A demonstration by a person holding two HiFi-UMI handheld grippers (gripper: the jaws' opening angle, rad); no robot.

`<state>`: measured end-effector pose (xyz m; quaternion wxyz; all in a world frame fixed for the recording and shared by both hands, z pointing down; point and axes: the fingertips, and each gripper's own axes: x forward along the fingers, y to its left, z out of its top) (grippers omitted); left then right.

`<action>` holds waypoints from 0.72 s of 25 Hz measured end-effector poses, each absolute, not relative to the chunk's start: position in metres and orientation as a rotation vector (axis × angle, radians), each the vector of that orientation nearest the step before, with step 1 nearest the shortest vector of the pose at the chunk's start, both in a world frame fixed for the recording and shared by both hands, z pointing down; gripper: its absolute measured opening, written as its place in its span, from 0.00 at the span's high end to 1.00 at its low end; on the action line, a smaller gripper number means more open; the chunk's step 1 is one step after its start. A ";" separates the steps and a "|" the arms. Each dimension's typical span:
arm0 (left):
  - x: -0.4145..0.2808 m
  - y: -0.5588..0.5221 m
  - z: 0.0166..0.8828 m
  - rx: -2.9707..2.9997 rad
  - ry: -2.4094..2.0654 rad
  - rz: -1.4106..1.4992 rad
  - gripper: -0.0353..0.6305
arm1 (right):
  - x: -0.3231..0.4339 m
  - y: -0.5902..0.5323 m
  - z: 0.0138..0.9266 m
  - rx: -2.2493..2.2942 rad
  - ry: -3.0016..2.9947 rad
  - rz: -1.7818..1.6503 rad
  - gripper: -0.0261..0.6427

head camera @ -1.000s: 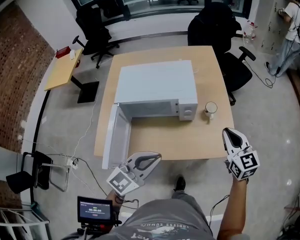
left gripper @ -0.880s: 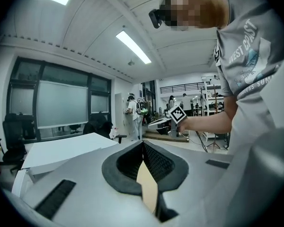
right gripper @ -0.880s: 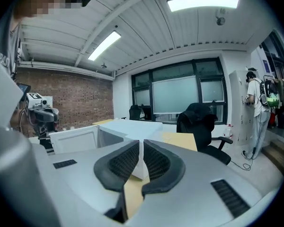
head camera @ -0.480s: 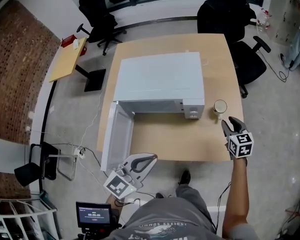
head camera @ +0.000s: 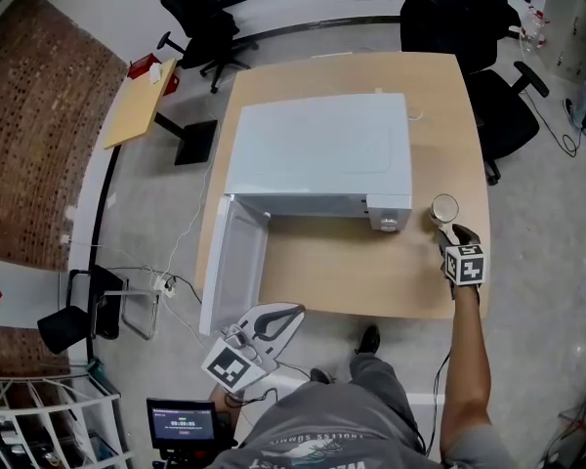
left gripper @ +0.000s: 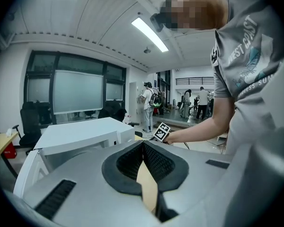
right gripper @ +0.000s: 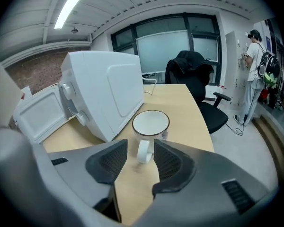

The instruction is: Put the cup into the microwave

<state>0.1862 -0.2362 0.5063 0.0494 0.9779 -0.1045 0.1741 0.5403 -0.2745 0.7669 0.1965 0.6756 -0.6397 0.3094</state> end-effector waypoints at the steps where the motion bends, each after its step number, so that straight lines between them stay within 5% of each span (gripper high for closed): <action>1: 0.186 -0.237 0.508 2.973 -0.323 0.534 0.92 | 0.541 -0.276 0.773 1.887 -1.781 0.881 0.69; 18: 0.197 -0.240 0.523 2.936 -0.317 0.571 0.91 | 0.551 -0.285 0.809 1.892 -1.708 0.974 0.71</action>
